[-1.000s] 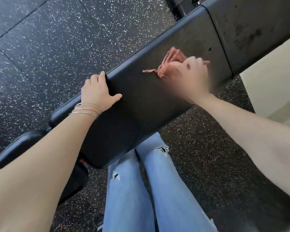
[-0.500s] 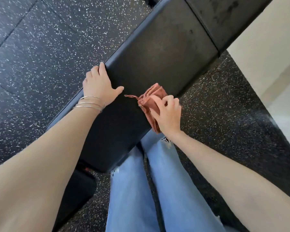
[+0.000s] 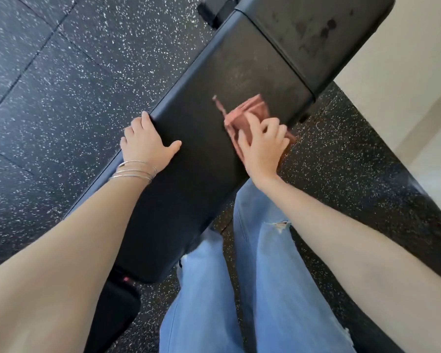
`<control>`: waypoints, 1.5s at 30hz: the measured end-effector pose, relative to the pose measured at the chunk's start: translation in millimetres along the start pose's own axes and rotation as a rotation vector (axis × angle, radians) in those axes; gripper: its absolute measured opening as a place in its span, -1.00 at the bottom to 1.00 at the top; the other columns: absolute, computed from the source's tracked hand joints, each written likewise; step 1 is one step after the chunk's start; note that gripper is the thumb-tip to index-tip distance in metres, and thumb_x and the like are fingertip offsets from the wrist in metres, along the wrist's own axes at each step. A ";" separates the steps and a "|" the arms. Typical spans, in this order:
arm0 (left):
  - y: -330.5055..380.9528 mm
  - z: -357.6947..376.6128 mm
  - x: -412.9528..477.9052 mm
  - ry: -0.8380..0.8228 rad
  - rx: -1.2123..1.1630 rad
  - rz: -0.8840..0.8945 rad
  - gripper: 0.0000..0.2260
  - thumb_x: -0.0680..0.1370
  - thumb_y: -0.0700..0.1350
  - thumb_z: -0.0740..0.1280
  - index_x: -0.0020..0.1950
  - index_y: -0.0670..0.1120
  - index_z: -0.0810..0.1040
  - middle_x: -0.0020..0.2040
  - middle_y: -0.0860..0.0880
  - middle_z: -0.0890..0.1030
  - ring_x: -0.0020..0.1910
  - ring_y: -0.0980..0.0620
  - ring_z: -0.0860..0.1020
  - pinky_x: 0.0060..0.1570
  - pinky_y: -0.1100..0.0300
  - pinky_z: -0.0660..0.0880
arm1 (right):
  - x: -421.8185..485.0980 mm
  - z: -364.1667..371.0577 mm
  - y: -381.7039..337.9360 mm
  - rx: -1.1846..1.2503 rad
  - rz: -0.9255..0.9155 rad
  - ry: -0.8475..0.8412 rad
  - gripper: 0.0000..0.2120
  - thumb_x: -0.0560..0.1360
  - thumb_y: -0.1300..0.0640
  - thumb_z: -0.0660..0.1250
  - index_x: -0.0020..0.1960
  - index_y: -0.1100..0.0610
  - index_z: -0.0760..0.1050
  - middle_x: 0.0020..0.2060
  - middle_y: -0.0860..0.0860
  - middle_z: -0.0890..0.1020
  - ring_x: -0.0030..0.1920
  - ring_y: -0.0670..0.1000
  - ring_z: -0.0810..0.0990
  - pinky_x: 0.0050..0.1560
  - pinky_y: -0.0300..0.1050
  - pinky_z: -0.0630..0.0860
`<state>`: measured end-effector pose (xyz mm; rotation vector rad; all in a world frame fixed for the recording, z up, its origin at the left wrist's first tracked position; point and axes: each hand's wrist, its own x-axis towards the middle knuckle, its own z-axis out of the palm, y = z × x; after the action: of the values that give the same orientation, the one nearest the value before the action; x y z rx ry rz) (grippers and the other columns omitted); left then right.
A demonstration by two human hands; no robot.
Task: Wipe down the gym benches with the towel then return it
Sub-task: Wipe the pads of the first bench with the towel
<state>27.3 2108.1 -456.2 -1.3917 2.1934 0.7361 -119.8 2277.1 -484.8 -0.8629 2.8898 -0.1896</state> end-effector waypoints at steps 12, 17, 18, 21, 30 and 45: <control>58.2 -16.8 37.3 -0.030 -0.067 -0.017 -0.23 0.48 0.15 0.35 0.52 -0.17 0.09 0.46 -0.21 0.26 0.41 -0.26 0.25 0.37 -0.15 0.24 | 174.4 -15.8 3.6 -0.022 0.283 0.031 -0.68 0.53 -0.12 0.21 0.27 -0.11 0.43 0.11 0.06 0.44 0.13 0.12 0.38 0.03 0.06 0.39; 75.4 -22.7 52.0 -0.076 -0.077 -0.029 -0.19 0.46 0.18 0.36 0.52 -0.17 0.08 0.46 -0.20 0.26 0.42 -0.24 0.25 0.37 -0.15 0.24 | 132.8 3.8 -35.6 -0.038 -0.343 0.061 -0.74 0.44 -0.05 0.29 0.11 -0.08 0.53 -0.13 0.07 0.51 -0.13 0.16 0.47 -0.22 0.02 0.34; 77.8 -22.8 53.9 -0.078 -0.079 -0.023 -0.19 0.45 0.18 0.36 0.53 -0.17 0.07 0.46 -0.19 0.26 0.42 -0.24 0.25 0.37 -0.15 0.24 | 138.0 5.0 -37.2 -0.038 -0.429 0.056 -0.75 0.44 -0.05 0.26 0.09 -0.07 0.54 -0.16 0.08 0.52 -0.16 0.16 0.48 -0.26 0.01 0.35; 82.7 -23.5 58.0 -0.077 -0.073 -0.025 -0.17 0.44 0.18 0.38 0.52 -0.17 0.08 0.46 -0.19 0.26 0.41 -0.24 0.26 0.37 -0.15 0.25 | 167.9 3.0 -42.6 -0.030 -0.570 0.081 -0.76 0.45 -0.04 0.21 0.06 -0.06 0.56 -0.20 0.08 0.52 -0.21 0.15 0.48 -0.29 -0.02 0.34; 102.3 -19.6 64.2 -0.015 -0.072 -0.045 -0.18 0.43 0.17 0.39 0.51 -0.20 0.12 0.44 -0.22 0.28 0.39 -0.26 0.28 0.37 -0.13 0.23 | 211.7 -5.9 -44.3 -0.063 -0.730 0.050 -0.82 0.43 -0.12 0.26 -0.08 -0.06 0.55 -0.22 0.04 0.54 -0.20 0.12 0.51 -0.30 -0.06 0.32; 141.2 -25.3 79.4 0.032 -0.077 -0.019 -0.19 0.44 0.17 0.37 0.51 -0.18 0.11 0.44 -0.21 0.27 0.39 -0.25 0.27 0.35 -0.13 0.23 | 224.8 -10.5 -20.9 -0.049 -0.575 0.063 -0.75 0.44 -0.07 0.21 0.07 -0.09 0.53 -0.11 0.07 0.55 -0.10 0.16 0.50 -0.20 0.00 0.33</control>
<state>-135.3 2087.6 -457.3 -1.4699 2.1939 0.8039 -296.8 2136.7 -488.9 -1.7031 2.6253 -0.1971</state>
